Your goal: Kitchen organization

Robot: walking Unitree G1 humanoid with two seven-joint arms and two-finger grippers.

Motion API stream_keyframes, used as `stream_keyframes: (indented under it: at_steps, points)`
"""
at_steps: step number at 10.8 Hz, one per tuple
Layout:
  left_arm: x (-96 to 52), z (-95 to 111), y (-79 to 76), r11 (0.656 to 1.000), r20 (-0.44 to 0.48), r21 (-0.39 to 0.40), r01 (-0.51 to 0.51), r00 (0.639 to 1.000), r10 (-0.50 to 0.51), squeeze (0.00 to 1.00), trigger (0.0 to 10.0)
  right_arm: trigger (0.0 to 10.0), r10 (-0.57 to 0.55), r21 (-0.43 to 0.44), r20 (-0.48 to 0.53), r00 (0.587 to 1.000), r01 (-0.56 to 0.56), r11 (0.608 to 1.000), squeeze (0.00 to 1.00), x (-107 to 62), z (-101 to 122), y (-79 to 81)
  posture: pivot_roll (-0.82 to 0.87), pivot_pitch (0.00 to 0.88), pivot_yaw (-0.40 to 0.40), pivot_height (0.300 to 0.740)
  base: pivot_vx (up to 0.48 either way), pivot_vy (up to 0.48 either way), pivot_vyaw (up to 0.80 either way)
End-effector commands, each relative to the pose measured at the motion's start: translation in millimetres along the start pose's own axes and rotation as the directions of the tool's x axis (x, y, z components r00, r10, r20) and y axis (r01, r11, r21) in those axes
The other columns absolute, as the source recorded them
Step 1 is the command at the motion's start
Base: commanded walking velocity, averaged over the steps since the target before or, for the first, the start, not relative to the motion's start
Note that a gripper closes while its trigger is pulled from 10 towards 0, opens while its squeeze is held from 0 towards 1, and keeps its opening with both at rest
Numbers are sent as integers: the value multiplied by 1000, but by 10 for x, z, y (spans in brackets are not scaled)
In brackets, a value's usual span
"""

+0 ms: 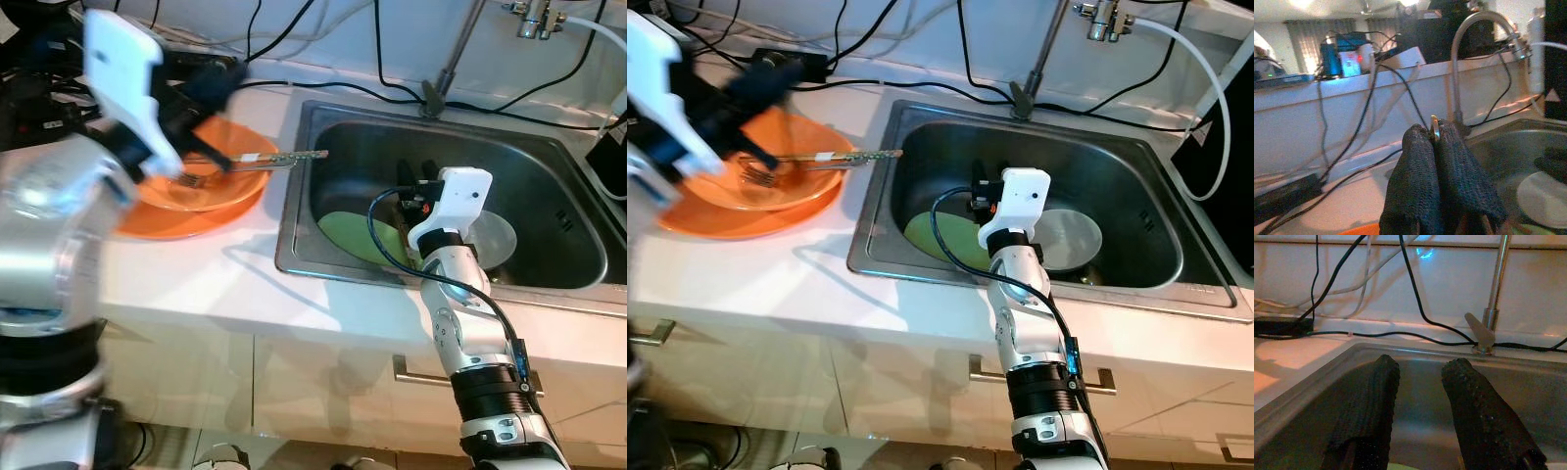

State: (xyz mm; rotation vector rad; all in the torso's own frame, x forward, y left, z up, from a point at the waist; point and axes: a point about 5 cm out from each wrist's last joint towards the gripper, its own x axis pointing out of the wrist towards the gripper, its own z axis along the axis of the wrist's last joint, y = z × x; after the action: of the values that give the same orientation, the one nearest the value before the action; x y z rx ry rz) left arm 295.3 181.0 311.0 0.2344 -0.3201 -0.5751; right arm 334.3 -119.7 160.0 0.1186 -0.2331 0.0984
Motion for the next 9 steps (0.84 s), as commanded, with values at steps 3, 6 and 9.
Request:
stream_keyframes:
  at_steps: [3, 6, 9]
  points:
    - [42, 125, 32, 1000, 32, 1, -7, 999, 7, 0, 10000, 10000, -3, 0, 18, 1000, 3, 1000, 0, 33, 37, -13, 14, 25, -128, 740, 0, 0, 0]
    - [151, 559, 15, 973, 311, -227, 43, 950, 30, 0, 10000, 10000, -5, -15, 14, 1000, 5, 1000, 0, 35, 27, -23, 14, 22, -126, 740, 0, 0, 0]
    - [344, 638, -136, 883, 429, -456, 111, 897, 108, 0, 10000, 10000, -9, -32, 20, 1000, 10, 999, 0, 40, 44, -55, 6, 26, -129, 740, 0, 0, 0]
